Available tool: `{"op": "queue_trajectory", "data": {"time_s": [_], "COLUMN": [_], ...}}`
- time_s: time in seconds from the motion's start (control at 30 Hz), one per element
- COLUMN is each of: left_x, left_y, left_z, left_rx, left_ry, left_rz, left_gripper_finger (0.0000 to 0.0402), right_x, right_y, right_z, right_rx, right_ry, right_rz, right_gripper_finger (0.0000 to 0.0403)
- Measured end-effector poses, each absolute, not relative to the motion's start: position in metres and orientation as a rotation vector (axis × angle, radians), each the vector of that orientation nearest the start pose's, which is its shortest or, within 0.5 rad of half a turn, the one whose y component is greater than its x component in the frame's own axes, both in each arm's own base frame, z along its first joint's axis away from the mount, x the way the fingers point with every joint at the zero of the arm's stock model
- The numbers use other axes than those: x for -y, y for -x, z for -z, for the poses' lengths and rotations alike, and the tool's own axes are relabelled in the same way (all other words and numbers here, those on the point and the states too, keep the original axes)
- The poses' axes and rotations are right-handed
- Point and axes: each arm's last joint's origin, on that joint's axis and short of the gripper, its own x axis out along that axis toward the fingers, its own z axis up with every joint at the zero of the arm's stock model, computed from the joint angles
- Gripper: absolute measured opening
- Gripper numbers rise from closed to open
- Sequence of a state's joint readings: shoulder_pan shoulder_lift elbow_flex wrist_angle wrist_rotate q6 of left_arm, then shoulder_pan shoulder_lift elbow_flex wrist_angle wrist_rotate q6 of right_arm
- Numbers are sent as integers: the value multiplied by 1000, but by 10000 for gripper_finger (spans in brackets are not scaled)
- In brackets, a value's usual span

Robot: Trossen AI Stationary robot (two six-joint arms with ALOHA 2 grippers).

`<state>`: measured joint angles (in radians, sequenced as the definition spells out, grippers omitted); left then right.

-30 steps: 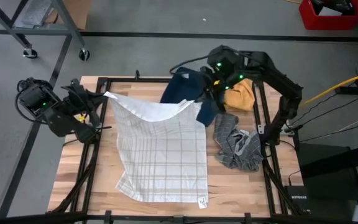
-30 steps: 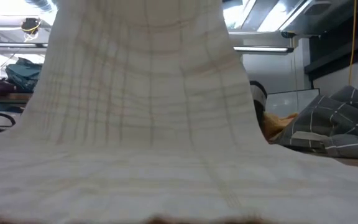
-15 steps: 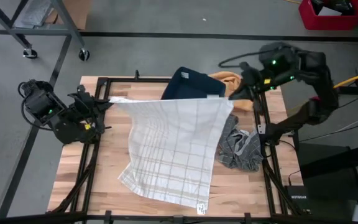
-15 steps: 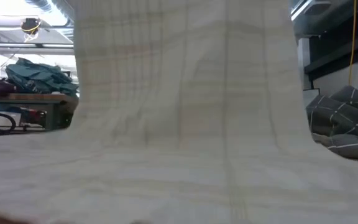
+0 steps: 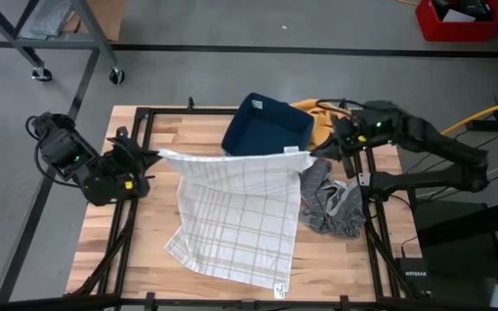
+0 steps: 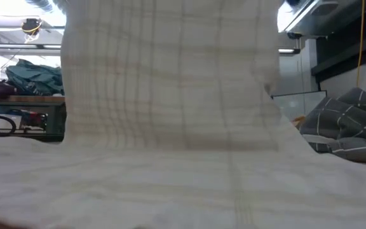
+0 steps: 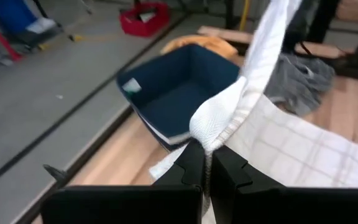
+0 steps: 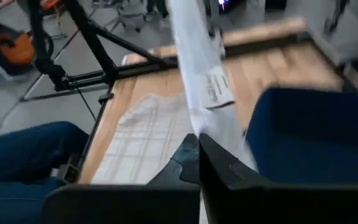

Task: Fold towel
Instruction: Fold the white patterned towel

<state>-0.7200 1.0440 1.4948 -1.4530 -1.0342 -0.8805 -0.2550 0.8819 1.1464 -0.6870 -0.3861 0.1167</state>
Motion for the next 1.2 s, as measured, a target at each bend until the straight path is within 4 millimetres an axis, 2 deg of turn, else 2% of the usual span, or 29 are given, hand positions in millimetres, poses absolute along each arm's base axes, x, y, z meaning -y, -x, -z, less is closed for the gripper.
{"op": "queue_trajectory", "data": {"time_s": [0.13, 0.23, 0.43, 0.57, 0.77, 0.93, 1.2], "left_x": [72, 81, 102, 116, 136, 155, 190], "left_y": [-117, -125, -132, -133, -127, -122, -110], "left_z": [-419, -417, -412, -408, -402, -401, -399], "left_rx": [-513, -570, -651, -700, -768, -779, -788], "left_ry": [98, 124, 141, 169, 216, 276, 390], "left_rz": [-465, -385, -246, -168, -90, -4, 119], "left_gripper_finger": [0, 0, 0, 0, 0, 0, 0], "right_x": [30, 22, -9, -34, -79, -127, -200], "right_y": [-162, -169, -175, -174, -179, -191, -205], "right_z": [-370, -361, -363, -362, -351, -335, -318], "right_rx": [-438, -449, -432, -459, -527, -556, -426], "right_ry": [-386, -430, -418, -452, -489, -471, -492], "right_rz": [-79, -120, -276, -276, -233, -251, -360], "right_gripper_finger": [0, 0, 0, 0, 0, 0, 0]}}
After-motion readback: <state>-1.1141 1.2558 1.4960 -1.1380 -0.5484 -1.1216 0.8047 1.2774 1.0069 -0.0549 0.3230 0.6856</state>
